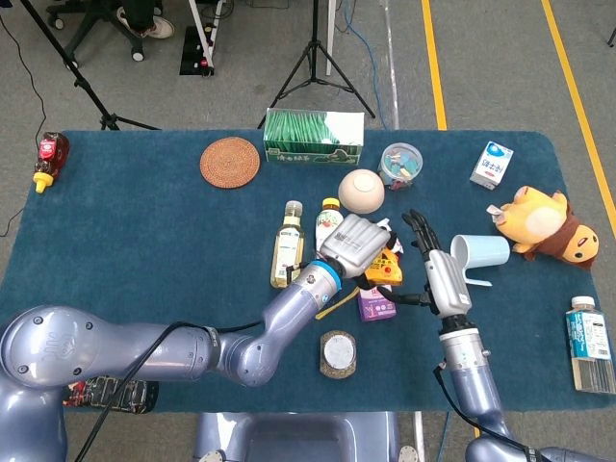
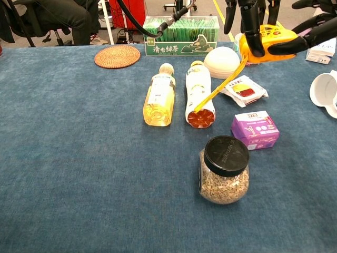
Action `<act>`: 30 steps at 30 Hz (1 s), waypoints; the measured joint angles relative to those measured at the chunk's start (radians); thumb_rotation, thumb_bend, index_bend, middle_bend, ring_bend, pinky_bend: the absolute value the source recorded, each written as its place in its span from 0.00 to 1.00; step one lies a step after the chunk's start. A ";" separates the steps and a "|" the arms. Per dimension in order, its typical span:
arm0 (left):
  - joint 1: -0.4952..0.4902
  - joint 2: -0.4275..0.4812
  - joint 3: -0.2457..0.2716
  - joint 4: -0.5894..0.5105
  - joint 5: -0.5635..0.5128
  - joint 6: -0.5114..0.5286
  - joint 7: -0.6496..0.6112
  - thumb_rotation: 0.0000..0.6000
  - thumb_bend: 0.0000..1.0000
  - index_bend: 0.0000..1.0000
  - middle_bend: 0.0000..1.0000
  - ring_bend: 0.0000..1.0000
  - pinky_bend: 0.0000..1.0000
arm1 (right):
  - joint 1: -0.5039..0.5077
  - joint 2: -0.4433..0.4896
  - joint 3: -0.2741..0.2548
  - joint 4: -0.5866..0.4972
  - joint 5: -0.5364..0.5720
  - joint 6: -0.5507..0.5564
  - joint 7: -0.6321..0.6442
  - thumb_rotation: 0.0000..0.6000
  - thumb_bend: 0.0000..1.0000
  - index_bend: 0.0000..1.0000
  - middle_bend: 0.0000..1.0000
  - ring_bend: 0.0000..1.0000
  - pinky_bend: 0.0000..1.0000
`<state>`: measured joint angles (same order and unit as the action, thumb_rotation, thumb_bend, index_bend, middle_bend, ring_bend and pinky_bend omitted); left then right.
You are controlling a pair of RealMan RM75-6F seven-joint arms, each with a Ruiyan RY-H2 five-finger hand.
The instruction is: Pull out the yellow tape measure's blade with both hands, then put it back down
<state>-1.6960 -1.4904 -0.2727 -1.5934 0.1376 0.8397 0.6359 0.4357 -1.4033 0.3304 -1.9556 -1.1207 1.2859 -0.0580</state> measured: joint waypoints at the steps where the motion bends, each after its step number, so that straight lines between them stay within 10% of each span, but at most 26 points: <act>1: 0.001 0.000 0.000 0.000 -0.002 -0.005 -0.001 1.00 0.27 0.50 0.41 0.32 0.42 | 0.001 -0.001 0.001 0.002 0.003 -0.001 0.001 1.00 0.14 0.00 0.00 0.05 0.21; 30: 0.012 0.038 0.014 -0.016 -0.019 -0.044 -0.014 1.00 0.27 0.50 0.41 0.32 0.42 | 0.010 -0.002 0.002 0.026 0.044 0.002 -0.006 1.00 0.39 0.01 0.04 0.10 0.22</act>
<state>-1.6837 -1.4527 -0.2582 -1.6099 0.1187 0.7956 0.6218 0.4458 -1.4052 0.3321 -1.9295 -1.0769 1.2877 -0.0635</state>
